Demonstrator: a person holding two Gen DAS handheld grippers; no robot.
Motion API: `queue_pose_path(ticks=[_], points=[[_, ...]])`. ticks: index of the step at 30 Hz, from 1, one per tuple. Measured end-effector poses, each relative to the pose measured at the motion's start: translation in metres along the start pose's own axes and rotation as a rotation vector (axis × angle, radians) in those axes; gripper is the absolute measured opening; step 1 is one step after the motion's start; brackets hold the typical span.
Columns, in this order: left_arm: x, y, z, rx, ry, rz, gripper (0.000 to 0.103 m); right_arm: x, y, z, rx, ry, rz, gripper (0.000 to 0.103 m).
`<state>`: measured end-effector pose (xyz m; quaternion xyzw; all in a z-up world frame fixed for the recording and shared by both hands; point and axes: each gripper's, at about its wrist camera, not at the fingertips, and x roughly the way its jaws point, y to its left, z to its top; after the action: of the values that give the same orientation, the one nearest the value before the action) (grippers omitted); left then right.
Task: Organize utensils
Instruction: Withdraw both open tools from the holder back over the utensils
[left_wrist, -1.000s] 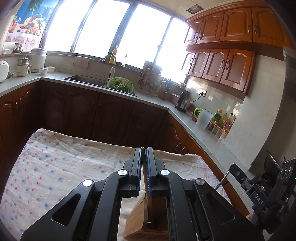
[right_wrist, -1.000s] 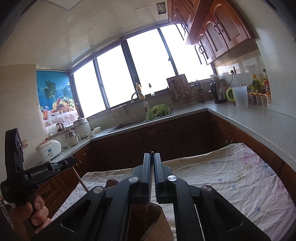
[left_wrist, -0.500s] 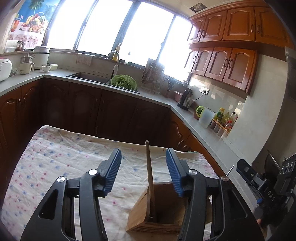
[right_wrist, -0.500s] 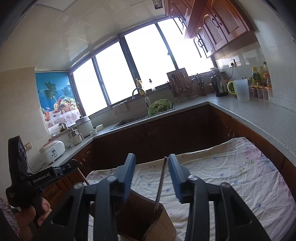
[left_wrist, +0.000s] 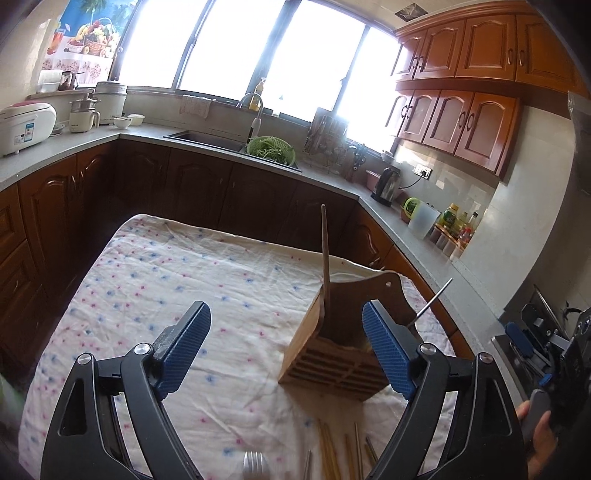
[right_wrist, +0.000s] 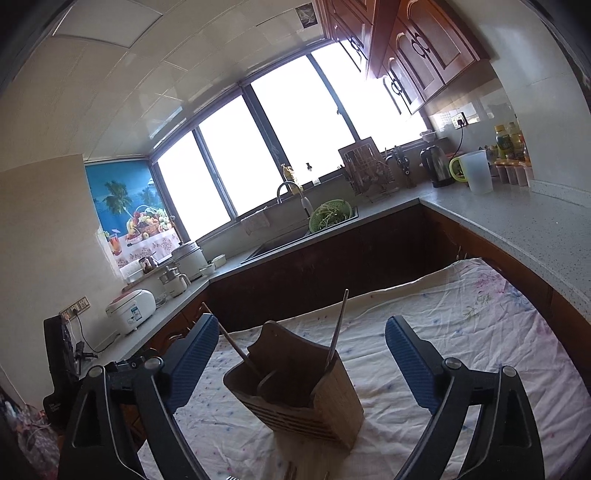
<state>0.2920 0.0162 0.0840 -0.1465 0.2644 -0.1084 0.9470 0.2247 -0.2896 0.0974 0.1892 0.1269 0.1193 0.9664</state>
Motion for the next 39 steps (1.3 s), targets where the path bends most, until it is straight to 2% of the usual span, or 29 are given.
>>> queue_pose_path(ticks=[9, 16, 22, 30, 39], points=[[-0.056, 0.003, -0.051, -0.011, 0.029, 0.016, 0.091, -0.062, 0.002, -0.03, -0.016, 0.046, -0.027, 0.097], [-0.075, 0.008, -0.086, -0.02, 0.084, 0.029, 0.092, -0.103, -0.006, -0.058, 0.003, 0.09, -0.047, 0.097], [-0.081, 0.012, -0.119, -0.019, 0.138, 0.027, 0.092, -0.128, -0.014, -0.085, 0.007, 0.106, -0.102, 0.097], [-0.08, 0.019, -0.15, -0.011, 0.198, 0.051, 0.091, -0.138, -0.025, -0.123, 0.009, 0.181, -0.155, 0.097], [-0.075, 0.011, -0.156, 0.018, 0.23, 0.041, 0.092, -0.132, -0.02, -0.134, -0.007, 0.225, -0.14, 0.097]])
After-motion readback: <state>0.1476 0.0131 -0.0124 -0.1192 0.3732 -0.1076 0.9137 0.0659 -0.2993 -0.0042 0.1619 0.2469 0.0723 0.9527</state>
